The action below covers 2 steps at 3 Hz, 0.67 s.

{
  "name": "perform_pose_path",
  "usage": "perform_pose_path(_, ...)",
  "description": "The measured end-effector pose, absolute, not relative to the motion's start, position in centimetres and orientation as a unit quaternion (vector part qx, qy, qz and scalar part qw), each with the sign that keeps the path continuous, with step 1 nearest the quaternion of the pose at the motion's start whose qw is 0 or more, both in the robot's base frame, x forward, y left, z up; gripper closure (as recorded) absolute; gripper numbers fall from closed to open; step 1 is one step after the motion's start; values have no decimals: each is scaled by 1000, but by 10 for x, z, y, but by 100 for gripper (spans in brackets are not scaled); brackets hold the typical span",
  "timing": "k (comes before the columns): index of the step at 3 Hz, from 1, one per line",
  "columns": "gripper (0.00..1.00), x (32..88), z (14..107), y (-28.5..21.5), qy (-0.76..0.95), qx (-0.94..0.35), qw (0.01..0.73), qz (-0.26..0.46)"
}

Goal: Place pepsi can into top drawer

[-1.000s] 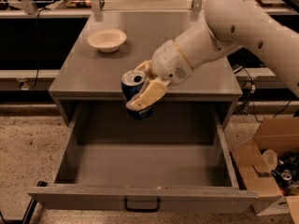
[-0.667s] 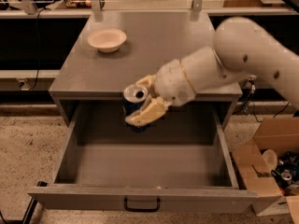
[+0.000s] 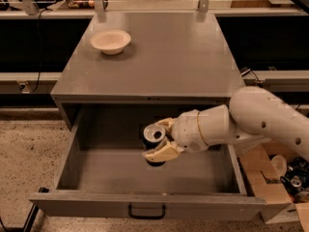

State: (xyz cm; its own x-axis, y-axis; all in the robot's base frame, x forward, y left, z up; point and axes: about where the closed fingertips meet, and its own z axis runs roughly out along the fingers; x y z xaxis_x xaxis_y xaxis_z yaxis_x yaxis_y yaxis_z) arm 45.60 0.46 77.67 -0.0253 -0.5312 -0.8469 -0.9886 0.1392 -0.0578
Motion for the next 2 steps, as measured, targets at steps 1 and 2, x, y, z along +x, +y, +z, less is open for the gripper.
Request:
perform_pose_path(1, 100, 458, 773, 7, 654, -581, 385, 294)
perform_pose_path(2, 100, 473, 753, 3, 649, -578, 401, 288)
